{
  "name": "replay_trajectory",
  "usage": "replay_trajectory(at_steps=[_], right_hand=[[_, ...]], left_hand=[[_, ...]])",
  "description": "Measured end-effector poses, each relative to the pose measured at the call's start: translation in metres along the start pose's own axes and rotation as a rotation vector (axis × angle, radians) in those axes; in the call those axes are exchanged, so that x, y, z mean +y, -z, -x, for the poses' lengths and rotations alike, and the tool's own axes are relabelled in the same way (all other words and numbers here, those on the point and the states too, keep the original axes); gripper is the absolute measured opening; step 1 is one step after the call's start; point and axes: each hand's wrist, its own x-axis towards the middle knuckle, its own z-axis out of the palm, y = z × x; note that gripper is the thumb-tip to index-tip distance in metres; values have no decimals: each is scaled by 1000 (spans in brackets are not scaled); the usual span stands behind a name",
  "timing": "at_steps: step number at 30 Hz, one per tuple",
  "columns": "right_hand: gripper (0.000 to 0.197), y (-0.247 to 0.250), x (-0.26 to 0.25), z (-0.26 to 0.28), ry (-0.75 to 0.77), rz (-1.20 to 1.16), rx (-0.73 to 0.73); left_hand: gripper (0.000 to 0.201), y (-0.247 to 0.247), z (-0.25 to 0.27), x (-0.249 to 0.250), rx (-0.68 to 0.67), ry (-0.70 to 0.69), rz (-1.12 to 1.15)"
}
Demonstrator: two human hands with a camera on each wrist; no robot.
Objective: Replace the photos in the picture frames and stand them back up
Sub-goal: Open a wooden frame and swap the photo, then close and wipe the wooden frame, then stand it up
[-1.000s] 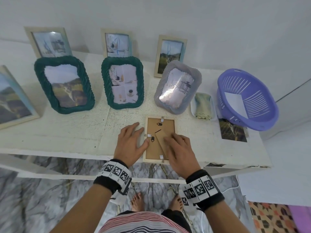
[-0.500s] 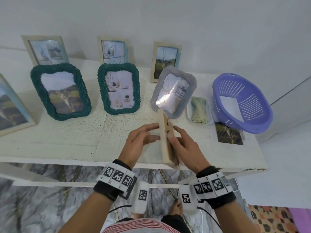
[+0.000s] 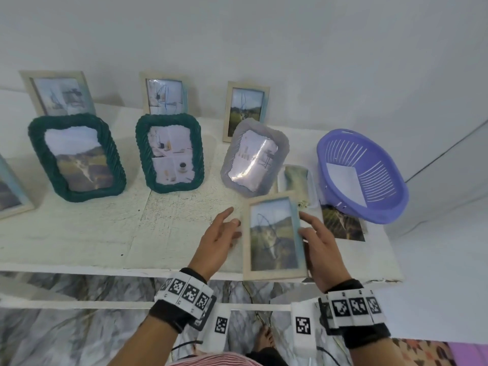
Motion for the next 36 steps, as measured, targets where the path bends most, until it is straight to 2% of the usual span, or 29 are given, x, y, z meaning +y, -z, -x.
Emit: replay_trajectory(at_steps=[3,6,7,9,12,15,17,20,23,27,31,36], right_hand=[[34,-8,4,2,-119,-260,-80],[34,-13,5,-1,-170,-303,-151],[32,-13,5,-5,-164,-217,-165],[26,-8,2,-19,-69,141,-123],[31,-1,-9,-51,247,774,58],[30,-2,-25,-87,462,1118,180],[31,-4,-30,-114,454,1268,210],[36,-8,-24,-149,313,1469,149],[41,-11,-13,-165,190,1507,118],[41,-12,-10,-171,153,1474,160],[44,-9,-15,-161,229,1435,160],[38,-5,-13,-113,305,1291,172]], left_hand=[[36,-5,-4,1,27,35,136],[29,-8,-7,3,132,-14,204],[28,-8,-8,4,155,-39,200],[29,-6,-7,5,191,-90,166],[32,0,-8,5,238,-139,104],[32,5,-7,5,267,-157,78],[32,8,-6,5,285,-159,65],[32,11,-5,6,299,-165,51],[32,12,-3,8,306,-167,50],[37,17,-1,5,310,-171,24],[39,21,0,6,299,-192,13],[42,27,-2,6,263,-225,-13]])
